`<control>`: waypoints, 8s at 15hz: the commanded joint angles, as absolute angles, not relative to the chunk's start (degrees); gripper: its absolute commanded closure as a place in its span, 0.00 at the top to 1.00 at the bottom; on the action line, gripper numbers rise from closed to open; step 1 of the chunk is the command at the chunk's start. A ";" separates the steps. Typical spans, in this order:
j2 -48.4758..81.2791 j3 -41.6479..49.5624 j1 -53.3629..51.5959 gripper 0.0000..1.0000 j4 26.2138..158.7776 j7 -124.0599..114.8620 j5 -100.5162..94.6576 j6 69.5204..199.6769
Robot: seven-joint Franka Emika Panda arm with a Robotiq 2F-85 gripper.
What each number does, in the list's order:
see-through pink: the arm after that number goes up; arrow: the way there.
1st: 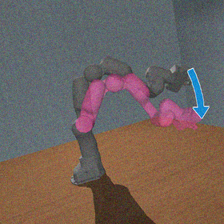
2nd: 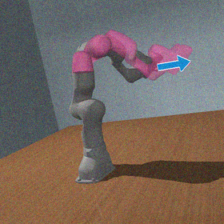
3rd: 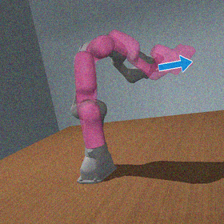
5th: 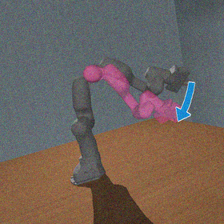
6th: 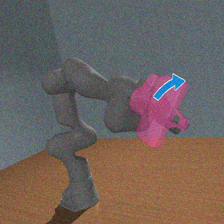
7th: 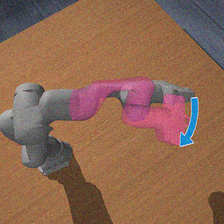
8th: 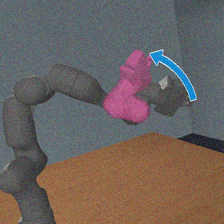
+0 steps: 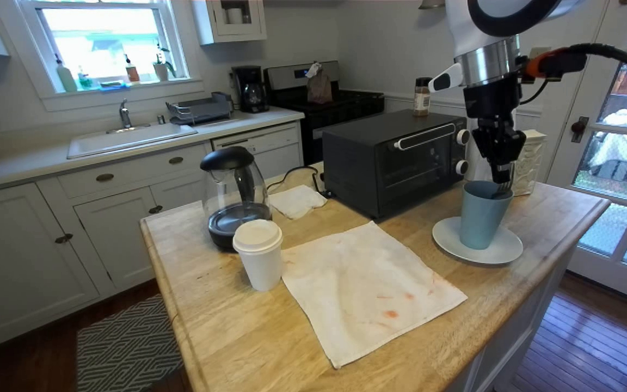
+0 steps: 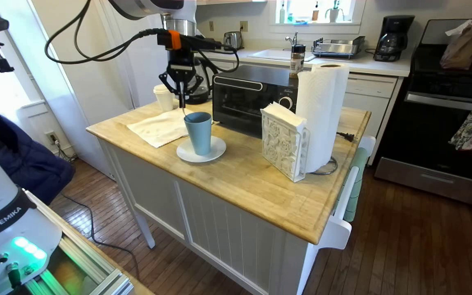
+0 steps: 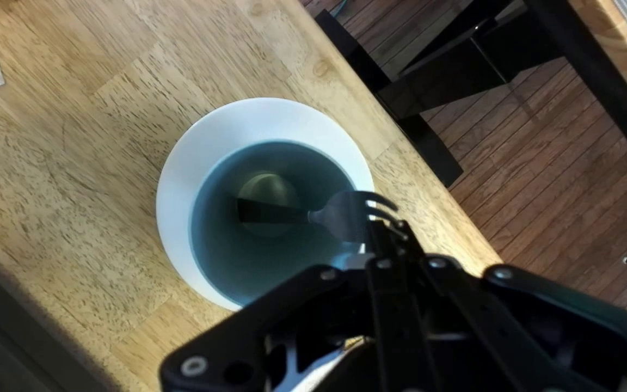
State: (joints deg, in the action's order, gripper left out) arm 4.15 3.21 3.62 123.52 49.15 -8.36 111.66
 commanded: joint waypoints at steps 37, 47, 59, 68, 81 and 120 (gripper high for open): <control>-5.73 1.14 0.25 0.01 115.32 39.52 -8.62 94.93; -5.55 0.69 -0.47 0.01 111.18 28.21 -9.31 90.98; -4.51 -1.97 -1.21 0.01 112.64 10.29 -17.15 102.49; 0.13 -3.57 -2.57 0.01 113.43 -0.38 -23.28 105.34; 8.54 -3.36 -5.58 0.01 115.32 -15.95 -29.96 113.47; 34.62 2.00 -13.15 0.40 103.94 -40.96 -44.39 119.74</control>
State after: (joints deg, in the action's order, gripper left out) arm 32.53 1.35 -12.78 106.14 -40.80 -43.98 120.19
